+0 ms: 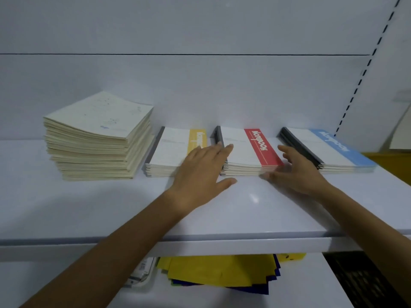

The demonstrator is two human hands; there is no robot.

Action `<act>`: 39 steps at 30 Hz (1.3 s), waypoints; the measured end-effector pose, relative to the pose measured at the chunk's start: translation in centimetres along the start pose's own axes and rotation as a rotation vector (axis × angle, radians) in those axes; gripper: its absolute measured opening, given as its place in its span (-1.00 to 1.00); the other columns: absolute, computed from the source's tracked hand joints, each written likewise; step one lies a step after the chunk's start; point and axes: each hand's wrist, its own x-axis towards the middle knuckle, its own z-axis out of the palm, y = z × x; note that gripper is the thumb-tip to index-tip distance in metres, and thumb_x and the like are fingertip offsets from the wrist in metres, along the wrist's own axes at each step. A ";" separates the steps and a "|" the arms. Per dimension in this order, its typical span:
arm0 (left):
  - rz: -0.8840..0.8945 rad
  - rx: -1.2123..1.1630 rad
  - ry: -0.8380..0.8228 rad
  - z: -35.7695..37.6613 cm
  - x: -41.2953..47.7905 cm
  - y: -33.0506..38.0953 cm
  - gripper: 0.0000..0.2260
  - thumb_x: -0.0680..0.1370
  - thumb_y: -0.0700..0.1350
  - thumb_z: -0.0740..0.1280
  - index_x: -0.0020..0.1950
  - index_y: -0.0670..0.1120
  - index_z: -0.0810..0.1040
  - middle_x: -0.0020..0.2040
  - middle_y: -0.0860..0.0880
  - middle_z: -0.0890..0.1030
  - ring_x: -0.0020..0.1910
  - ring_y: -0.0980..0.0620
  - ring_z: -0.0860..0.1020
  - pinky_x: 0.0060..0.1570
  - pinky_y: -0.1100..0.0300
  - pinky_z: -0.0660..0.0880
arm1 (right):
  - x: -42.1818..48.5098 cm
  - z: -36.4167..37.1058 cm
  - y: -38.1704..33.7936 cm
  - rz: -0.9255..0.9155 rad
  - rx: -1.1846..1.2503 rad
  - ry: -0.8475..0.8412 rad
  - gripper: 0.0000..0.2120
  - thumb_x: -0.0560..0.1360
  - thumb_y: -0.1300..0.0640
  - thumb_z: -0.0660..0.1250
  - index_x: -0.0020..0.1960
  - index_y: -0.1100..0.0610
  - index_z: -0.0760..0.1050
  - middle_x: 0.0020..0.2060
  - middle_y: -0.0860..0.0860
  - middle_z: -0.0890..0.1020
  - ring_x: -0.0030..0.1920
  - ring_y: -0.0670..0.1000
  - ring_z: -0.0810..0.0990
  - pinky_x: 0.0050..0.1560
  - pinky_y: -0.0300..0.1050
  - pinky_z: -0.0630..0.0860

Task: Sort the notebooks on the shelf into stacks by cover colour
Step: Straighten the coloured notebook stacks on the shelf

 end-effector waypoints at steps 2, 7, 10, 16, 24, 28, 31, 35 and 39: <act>-0.083 0.143 -0.143 1.2 1.3 1.0 -0.28 0.54 0.31 0.12 0.56 -0.01 -0.04 0.48 -0.05 0.31 0.48 -0.05 0.21 0.48 -0.10 -0.12 | 0.3 0.1 0.7 -0.007 -0.012 -0.017 -0.13 0.36 -0.06 0.49 0.52 0.07 0.11 0.40 0.07 0.40 0.35 0.08 0.41 0.33 0.03 0.33; -0.226 0.235 -0.087 2.2 2.6 1.2 -0.37 0.55 0.29 0.13 0.51 -0.01 0.10 0.10 0.00 0.61 0.24 -0.03 0.47 0.43 -0.18 -0.18 | 0.5 0.4 1.2 -0.070 0.051 0.024 -0.24 0.40 0.01 0.48 0.49 0.07 0.19 0.30 0.03 0.51 0.22 -0.02 0.48 0.12 -0.21 0.30; -0.241 0.303 -0.055 2.2 2.7 1.4 -0.47 0.56 0.27 0.12 0.43 -0.01 0.24 0.00 -0.02 0.62 0.17 -0.04 0.50 0.42 -0.14 -0.09 | 0.6 0.5 1.5 -0.078 0.080 0.036 -0.24 0.40 0.03 0.48 0.49 0.07 0.20 0.29 0.02 0.52 0.22 -0.03 0.49 0.12 -0.22 0.30; -0.265 0.029 0.009 2.9 2.7 0.8 -0.56 0.51 0.22 0.29 0.27 0.00 0.39 -0.12 -0.01 0.64 -0.06 -0.07 0.57 0.06 0.10 0.39 | 0.6 0.6 1.4 -0.163 0.020 0.067 -0.37 0.40 0.02 0.49 0.40 0.09 0.36 0.22 -0.03 0.57 0.11 -0.07 0.54 0.05 -0.26 0.37; -0.242 0.117 -0.010 3.9 3.0 0.5 -0.44 0.58 0.19 0.17 0.50 -0.03 0.18 -0.07 -0.08 0.65 0.00 -0.12 0.56 -0.06 0.11 0.43 | 0.7 0.7 1.5 -0.198 -0.116 0.075 -0.46 0.50 0.00 0.38 0.40 0.16 0.34 0.22 0.03 0.58 0.16 0.08 0.54 -0.01 -0.19 0.36; -0.229 0.098 0.020 3.6 2.7 0.9 -0.47 0.58 0.17 0.19 0.48 -0.04 0.23 -0.08 -0.09 0.64 -0.02 -0.12 0.57 -0.08 0.09 0.45 | 0.7 0.8 1.4 -0.199 -0.140 0.079 -0.45 0.50 -0.07 0.36 0.38 0.15 0.34 0.19 0.02 0.58 0.11 0.07 0.55 -0.02 -0.14 0.40; -0.235 0.013 0.046 3.7 2.5 0.5 -0.48 0.56 0.16 0.24 0.45 -0.04 0.28 -0.12 -0.10 0.63 -0.05 -0.12 0.57 -0.10 0.08 0.46 | 0.7 0.9 1.5 -0.195 -0.151 0.056 -0.44 0.50 -0.05 0.36 0.41 0.16 0.31 0.22 0.04 0.57 0.13 0.07 0.55 0.04 -0.12 0.42; -0.222 -0.029 0.060 3.9 2.3 0.6 -0.47 0.55 0.15 0.26 0.45 -0.05 0.28 -0.13 -0.11 0.62 -0.09 -0.12 0.57 -0.16 0.06 0.48 | 0.4 1.0 1.4 -0.209 -0.214 0.066 -0.47 0.53 -0.01 0.33 0.41 0.18 0.30 0.24 0.07 0.56 0.17 0.11 0.54 0.07 -0.10 0.42; -0.255 -0.042 0.051 3.3 2.0 0.8 -0.40 0.55 0.15 0.26 0.50 -0.07 0.18 -0.04 -0.12 0.61 -0.02 -0.13 0.57 -0.14 0.06 0.49 | 0.3 0.8 1.6 -0.110 -0.046 0.092 -0.33 0.44 -0.06 0.43 0.44 0.15 0.28 0.25 0.02 0.55 0.17 -0.01 0.52 0.12 -0.18 0.38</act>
